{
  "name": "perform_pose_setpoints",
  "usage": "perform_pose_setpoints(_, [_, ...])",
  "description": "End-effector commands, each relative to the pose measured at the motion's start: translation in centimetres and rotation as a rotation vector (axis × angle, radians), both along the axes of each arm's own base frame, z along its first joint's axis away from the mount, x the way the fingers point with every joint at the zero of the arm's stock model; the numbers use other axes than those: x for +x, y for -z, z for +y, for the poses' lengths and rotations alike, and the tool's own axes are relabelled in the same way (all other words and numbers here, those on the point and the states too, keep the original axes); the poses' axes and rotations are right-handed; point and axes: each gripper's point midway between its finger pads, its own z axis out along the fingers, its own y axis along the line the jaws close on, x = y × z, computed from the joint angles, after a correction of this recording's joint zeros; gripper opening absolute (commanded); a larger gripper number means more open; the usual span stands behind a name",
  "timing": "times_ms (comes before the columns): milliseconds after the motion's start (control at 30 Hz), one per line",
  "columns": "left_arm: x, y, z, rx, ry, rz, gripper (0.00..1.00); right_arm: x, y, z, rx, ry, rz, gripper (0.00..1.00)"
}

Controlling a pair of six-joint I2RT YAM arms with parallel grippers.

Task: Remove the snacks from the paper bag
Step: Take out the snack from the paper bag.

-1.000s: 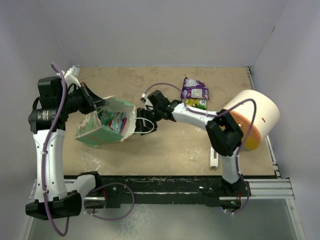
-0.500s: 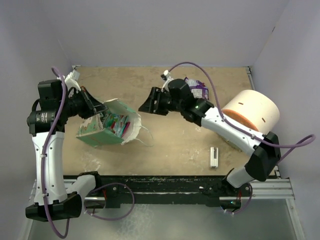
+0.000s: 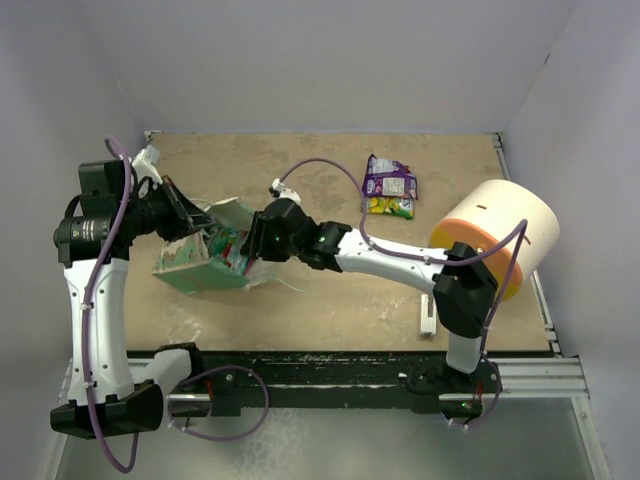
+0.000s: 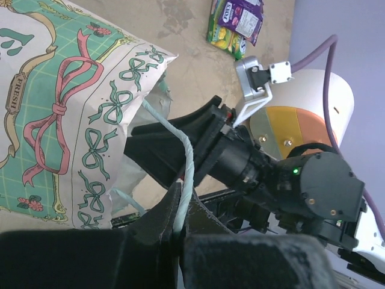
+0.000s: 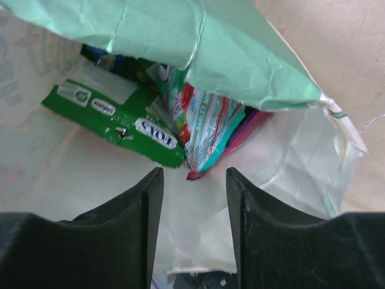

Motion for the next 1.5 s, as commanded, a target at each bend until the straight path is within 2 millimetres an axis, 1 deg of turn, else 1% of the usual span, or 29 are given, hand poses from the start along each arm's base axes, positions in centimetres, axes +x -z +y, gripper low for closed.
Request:
perform_pose_setpoints(0, [-0.3, -0.7, -0.2, -0.017, 0.000, -0.007, 0.00, 1.8, -2.8, 1.3, 0.044, 0.123, -0.076, 0.46])
perform_pose_setpoints(133, [-0.5, -0.5, -0.2, -0.010, 0.008, 0.002, 0.00, 2.7, -1.5, 2.1, 0.003, 0.169, -0.111, 0.46])
perform_pose_setpoints(200, [-0.5, -0.4, -0.2, -0.008, 0.012, 0.004, 0.00, 3.1, -1.2, 2.6, -0.001, 0.176, -0.116, 0.45])
perform_pose_setpoints(267, [-0.6, -0.3, -0.2, -0.005, 0.013, 0.007, 0.00, 3.4, -0.7, 2.7, -0.027, 0.197, -0.128, 0.45])
perform_pose_setpoints(333, [-0.5, -0.3, -0.1, -0.001, 0.008, 0.012, 0.00, 3.9, 0.0, 2.4, -0.057, 0.227, -0.138, 0.45])
perform_pose_setpoints(400, [-0.5, -0.2, 0.3, 0.022, -0.008, 0.023, 0.00, 4.5, 0.1, 2.0, -0.085, 0.259, -0.152, 0.46])
perform_pose_setpoints(533, [-0.7, 0.2, 1.3, 0.078, -0.044, 0.052, 0.00, 4.7, 1.0, 1.2, -0.139, 0.285, -0.144, 0.51])
perform_pose_setpoints(600, [-0.7, 0.3, 1.4, 0.081, -0.046, 0.056, 0.00, 4.2, 1.6, 1.6, -0.134, 0.261, -0.123, 0.53])
perform_pose_setpoints(733, [-0.6, 0.2, 1.3, 0.074, -0.048, 0.057, 0.00, 4.5, 1.7, 2.3, -0.114, 0.253, -0.133, 0.57])
perform_pose_setpoints(867, [-0.6, 0.3, 1.2, 0.072, -0.044, 0.061, 0.00, 5.0, 1.8, 3.0, -0.090, 0.249, -0.153, 0.57])
perform_pose_setpoints(1033, [-0.8, 0.3, 1.2, 0.072, -0.041, 0.058, 0.00, 5.4, 2.8, 3.6, -0.101, 0.250, -0.149, 0.58])
perform_pose_setpoints(1200, [-0.9, 0.2, 1.2, 0.072, -0.039, 0.059, 0.00, 5.6, 3.1, 4.5, -0.092, 0.236, -0.151, 0.60])
perform_pose_setpoints(1300, [-1.0, 0.2, 1.1, 0.071, -0.037, 0.061, 0.00, 5.6, 3.3, 5.3, -0.075, 0.226, -0.138, 0.61])
perform_pose_setpoints(1467, [-1.0, 0.1, 1.0, 0.064, -0.033, 0.059, 0.00, 5.9, 4.3, 5.9, -0.054, 0.254, -0.092, 0.63])
